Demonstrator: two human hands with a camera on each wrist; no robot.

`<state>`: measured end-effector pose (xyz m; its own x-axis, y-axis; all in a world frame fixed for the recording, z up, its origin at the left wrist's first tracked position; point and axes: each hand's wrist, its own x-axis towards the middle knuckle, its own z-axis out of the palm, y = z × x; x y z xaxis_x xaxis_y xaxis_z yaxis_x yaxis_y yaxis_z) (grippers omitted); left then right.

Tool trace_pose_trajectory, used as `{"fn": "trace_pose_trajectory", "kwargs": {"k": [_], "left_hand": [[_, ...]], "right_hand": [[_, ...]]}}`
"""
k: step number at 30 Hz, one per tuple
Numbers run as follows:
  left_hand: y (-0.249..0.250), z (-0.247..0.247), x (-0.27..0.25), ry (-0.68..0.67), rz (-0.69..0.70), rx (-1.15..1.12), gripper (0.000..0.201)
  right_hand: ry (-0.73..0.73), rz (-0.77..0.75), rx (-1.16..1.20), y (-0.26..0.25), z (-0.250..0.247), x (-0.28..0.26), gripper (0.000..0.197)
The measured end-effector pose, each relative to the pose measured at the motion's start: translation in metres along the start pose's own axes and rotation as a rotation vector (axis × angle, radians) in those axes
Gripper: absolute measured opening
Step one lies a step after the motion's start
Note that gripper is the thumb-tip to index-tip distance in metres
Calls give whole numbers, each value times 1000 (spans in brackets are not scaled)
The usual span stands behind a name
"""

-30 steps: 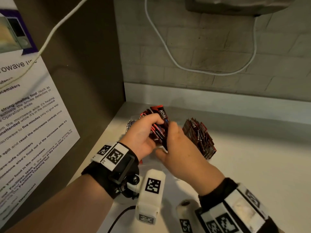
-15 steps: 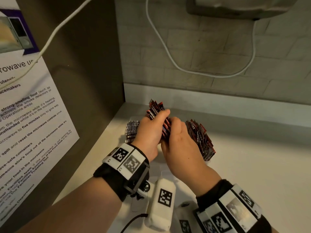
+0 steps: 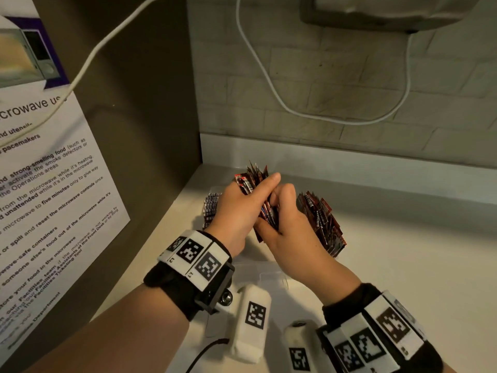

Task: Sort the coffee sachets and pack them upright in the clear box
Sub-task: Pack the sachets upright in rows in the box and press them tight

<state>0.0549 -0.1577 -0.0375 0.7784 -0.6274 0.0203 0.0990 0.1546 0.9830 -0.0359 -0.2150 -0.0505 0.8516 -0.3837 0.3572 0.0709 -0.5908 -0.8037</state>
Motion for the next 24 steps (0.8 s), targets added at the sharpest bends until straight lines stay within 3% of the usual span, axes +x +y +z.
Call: {"fn": "trace_pose_trajectory", "kwargs": {"k": [3, 5, 6, 10, 13, 15, 18, 20, 22, 24], "left_hand": [[6, -1, 0, -75, -79, -217, 13], [6, -5, 4, -59, -65, -368, 45], [5, -7, 6, -39, -26, -368, 52], [7, -6, 6, 33, 75, -352, 18], [5, -5, 6, 66, 81, -376, 12], [6, -3, 5, 55, 88, -370, 13], [6, -1, 1, -25, 59, -428, 42], [6, 1, -4, -89, 1, -394, 52], [3, 3, -9, -161, -59, -296, 36], [1, 2, -11, -176, -121, -275, 20]], "right_hand": [[-10, 21, 135, -1, 3, 0, 42], [-41, 35, 198, -2, 3, -1, 38], [-52, 38, 230, -2, 4, -1, 34], [-35, 121, 348, -6, 1, -2, 28], [45, 258, 470, -4, -1, -2, 35], [37, 285, 446, -5, -2, -1, 44], [5, 270, 361, -6, -5, 2, 42], [68, 253, 341, -6, -7, 5, 38], [128, 226, 267, -7, -8, 8, 34], [81, 212, 174, -6, -9, 9, 37]]}}
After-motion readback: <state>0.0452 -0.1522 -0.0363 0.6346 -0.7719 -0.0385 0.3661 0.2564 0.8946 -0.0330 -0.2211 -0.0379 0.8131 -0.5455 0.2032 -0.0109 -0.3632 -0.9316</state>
